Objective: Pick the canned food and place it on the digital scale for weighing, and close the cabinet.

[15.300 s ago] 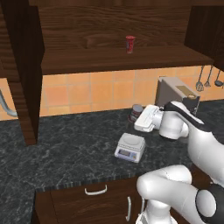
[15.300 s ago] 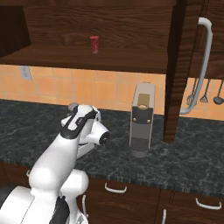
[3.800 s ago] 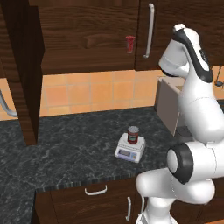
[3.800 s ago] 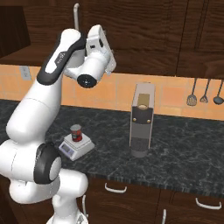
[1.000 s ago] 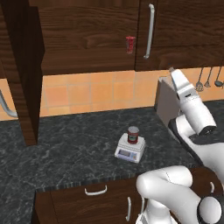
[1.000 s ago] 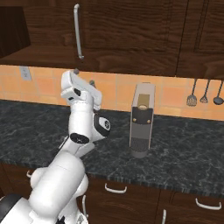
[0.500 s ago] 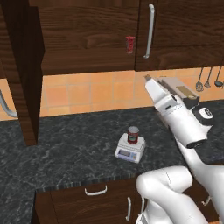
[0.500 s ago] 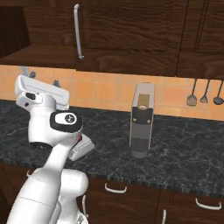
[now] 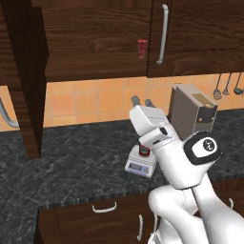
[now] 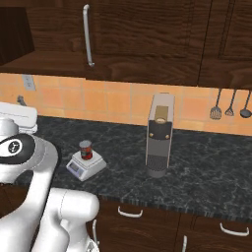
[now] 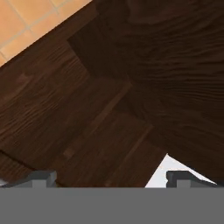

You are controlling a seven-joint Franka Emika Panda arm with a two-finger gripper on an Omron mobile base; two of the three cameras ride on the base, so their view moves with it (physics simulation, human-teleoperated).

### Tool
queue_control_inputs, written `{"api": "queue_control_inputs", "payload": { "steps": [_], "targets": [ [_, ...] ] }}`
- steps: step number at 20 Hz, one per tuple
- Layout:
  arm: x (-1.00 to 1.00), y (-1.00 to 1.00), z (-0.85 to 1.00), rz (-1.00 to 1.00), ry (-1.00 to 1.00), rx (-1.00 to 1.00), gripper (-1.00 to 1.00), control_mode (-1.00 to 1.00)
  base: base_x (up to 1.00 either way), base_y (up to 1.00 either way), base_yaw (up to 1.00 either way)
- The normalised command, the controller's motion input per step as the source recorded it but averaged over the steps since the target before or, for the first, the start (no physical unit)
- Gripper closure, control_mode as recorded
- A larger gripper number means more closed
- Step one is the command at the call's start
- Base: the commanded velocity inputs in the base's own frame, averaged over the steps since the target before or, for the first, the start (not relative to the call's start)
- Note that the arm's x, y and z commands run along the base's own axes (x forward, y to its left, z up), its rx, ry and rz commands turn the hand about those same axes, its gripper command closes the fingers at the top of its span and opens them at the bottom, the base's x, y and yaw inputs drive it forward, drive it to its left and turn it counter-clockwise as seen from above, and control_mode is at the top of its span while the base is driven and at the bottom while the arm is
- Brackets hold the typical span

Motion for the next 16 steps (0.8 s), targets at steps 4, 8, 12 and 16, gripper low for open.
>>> {"api": "queue_control_inputs", "payload": {
  "steps": [4,8,12,16],
  "targets": [
    [-0.03,1.0,-0.84,0.0,-0.26,0.21,-1.0,-1.0,0.0,0.0,0.0],
    [0.05,1.0,-1.0,0.0,-0.1,0.16,-1.0,-1.0,0.0,0.0,0.0],
    [0.15,1.0,-1.0,0.02,-0.05,0.05,-1.0,-1.0,0.0,0.0,0.0],
    [0.11,1.0,-1.0,0.0,-0.21,0.03,-1.0,-1.0,0.0,0.0,0.0]
  ]
}}
